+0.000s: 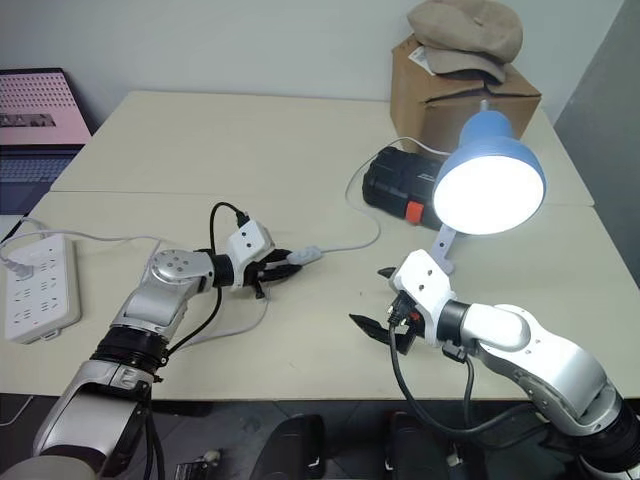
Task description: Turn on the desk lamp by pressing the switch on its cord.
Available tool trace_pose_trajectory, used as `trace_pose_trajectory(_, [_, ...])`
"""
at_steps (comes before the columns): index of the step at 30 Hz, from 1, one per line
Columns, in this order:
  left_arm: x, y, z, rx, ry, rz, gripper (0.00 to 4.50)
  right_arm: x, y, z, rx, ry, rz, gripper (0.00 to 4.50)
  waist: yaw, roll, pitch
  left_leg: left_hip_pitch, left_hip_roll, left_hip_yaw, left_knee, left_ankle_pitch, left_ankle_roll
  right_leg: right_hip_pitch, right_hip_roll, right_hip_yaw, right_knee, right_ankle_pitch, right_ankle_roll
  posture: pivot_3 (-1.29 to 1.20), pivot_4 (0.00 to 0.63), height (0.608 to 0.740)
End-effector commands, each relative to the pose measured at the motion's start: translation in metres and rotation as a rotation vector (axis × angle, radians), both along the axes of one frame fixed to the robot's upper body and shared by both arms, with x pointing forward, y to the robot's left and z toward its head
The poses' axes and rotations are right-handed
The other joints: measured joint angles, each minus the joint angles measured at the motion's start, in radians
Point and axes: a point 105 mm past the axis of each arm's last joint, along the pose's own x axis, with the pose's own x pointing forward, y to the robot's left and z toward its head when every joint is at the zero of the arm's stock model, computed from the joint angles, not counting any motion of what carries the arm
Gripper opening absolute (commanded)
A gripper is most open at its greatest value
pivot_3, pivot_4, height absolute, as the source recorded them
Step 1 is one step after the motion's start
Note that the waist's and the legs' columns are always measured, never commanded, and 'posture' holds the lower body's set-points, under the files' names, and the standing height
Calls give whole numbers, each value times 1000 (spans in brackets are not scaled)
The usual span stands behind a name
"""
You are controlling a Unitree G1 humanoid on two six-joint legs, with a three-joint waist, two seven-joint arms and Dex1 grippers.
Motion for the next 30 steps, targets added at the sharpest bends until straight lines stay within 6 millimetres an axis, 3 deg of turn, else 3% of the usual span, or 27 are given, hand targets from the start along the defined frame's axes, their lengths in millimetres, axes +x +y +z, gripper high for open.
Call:
trace_pose_trajectory(1, [1, -1, 14, -17, -41, -40, 1862, -1, -1, 12, 2, -67, 7, 4500, -1, 0, 0, 0, 0, 0, 0, 0, 0, 0, 0, 0, 1, 0, 0, 0, 150, 740])
trace_pose_trajectory(9, [-12, 17, 22, -43, -39, -38, 3520, 4, -8, 12, -6, -68, 3, 4500, -3, 0, 0, 1, 0, 0, 0, 0, 0, 0, 0, 0, 2, 0, 0, 0, 150, 740])
trace_pose_trajectory(11, [-21, 25, 32, -47, -71, -27, 3978, 7, -15, 13, -22, -79, 6, 4500, -3, 0, 0, 1, 0, 0, 0, 0, 0, 0, 0, 0, 2, 0, 0, 0, 150, 740])
trace_pose_trajectory(17, [-57, 47, 58, -51, -103, 39, 4028, 13, -38, 10, -70, -127, 11, 4500, -4, 0, 0, 2, 1, 0, 0, 0, 0, 1, 0, 1, 2, 0, 0, 0, 150, 740])
trace_pose_trajectory(25, [-111, 76, 67, -60, -49, 207, 4028, 16, -84, 11, -113, -198, -19, 4500, -3, 0, 0, 4, 0, 0, 0, 0, 0, 3, -1, 0, 2, 0, 0, 0, 150, 740])
trace_pose_trajectory(30, [-118, 77, 65, -98, -29, 237, 4028, 18, -89, 9, -102, -205, -15, 4500, 0, 0, 0, 7, 1, -3, 1, 0, -1, 5, -1, -2, 3, 0, -1, 0, 150, 740])
